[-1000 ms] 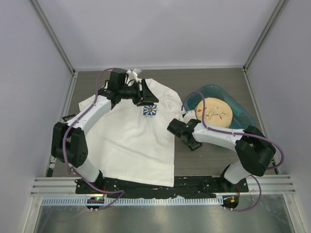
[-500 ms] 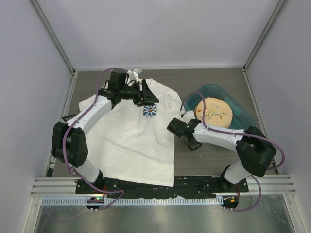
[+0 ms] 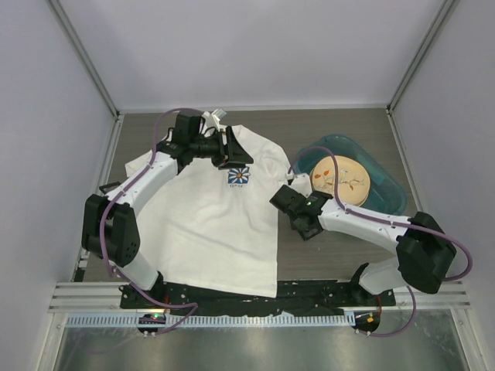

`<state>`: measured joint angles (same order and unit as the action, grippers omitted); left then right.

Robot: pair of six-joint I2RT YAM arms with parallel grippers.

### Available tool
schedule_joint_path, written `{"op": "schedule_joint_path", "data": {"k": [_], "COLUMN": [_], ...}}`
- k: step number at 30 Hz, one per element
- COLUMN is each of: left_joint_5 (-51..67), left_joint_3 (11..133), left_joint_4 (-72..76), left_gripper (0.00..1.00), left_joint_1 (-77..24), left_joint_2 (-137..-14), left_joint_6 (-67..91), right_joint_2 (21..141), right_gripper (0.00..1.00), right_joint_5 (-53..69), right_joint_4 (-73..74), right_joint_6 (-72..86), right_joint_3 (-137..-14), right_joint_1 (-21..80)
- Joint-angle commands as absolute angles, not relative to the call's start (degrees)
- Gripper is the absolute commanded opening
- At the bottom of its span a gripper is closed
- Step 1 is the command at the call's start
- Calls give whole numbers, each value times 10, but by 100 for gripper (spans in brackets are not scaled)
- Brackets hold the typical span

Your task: Remove the brooch from the garment

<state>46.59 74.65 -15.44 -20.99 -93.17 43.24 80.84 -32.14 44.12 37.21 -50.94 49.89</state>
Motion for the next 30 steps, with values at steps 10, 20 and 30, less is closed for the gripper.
{"op": "schedule_joint_path", "data": {"k": [10, 20, 30], "left_joint_5": [468, 438, 320], "left_joint_3": [740, 723, 799], "left_joint_4": [-116, -113, -238], "left_gripper": [55, 47, 45], "left_joint_1": [-159, -3, 58], "left_joint_2": [-928, -971, -1048], "left_joint_6": [453, 471, 370], "right_joint_2": [765, 917, 1267], "right_gripper": [43, 42, 42], "right_joint_5": [-230, -172, 32], "right_joint_4": [393, 124, -32], "right_joint_6": [366, 328, 320], "right_joint_3": [-630, -773, -1110], "right_joint_1": [513, 500, 432]}}
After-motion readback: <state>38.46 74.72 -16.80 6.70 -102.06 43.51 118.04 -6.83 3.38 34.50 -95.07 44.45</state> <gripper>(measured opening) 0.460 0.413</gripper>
